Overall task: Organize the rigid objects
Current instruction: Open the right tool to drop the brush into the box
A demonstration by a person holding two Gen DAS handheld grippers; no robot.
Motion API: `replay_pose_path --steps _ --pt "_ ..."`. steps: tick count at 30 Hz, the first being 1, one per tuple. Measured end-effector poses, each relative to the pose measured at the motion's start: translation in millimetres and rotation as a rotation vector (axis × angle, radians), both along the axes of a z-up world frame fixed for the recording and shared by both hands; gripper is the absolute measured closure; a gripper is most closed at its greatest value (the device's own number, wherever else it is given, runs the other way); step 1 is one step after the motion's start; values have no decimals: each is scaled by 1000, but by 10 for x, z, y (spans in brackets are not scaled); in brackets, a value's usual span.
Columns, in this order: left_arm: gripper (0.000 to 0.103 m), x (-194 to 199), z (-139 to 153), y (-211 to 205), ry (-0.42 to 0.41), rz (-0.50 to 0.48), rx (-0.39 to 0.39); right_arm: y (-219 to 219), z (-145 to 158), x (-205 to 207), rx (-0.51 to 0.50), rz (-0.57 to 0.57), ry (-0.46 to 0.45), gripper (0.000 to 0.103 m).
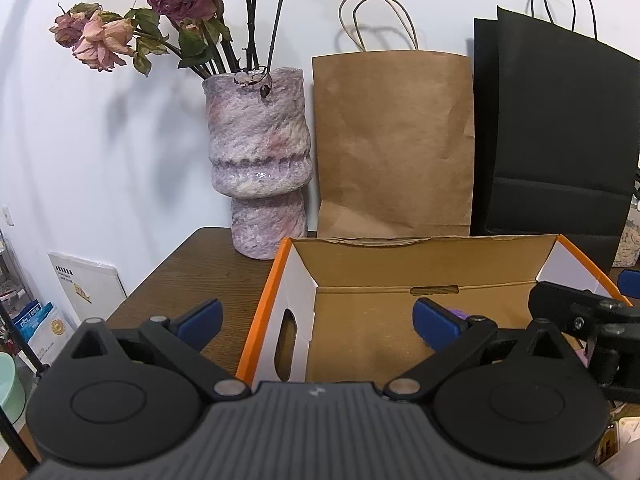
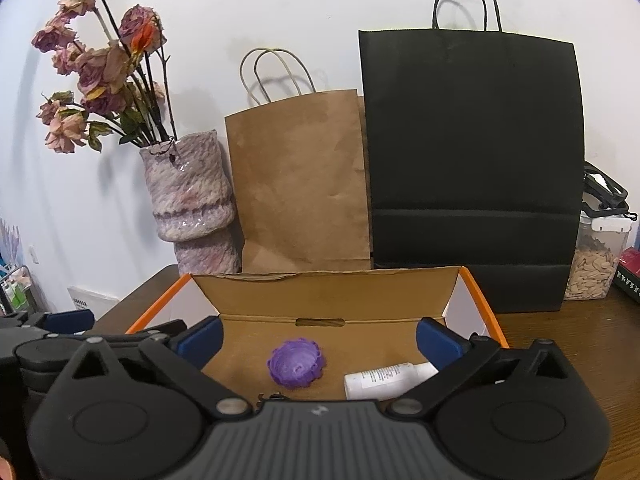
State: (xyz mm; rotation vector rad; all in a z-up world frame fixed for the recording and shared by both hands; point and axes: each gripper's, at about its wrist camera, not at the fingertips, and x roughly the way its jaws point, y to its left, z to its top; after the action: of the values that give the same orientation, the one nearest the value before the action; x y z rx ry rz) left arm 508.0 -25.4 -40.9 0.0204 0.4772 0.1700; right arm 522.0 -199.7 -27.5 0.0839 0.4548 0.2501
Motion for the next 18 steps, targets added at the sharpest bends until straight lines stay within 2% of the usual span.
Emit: replay_pose_path --steps 18 --pt "0 -228 50 22 -17 8 4 -103 36 -234 -11 -16 -47 0"
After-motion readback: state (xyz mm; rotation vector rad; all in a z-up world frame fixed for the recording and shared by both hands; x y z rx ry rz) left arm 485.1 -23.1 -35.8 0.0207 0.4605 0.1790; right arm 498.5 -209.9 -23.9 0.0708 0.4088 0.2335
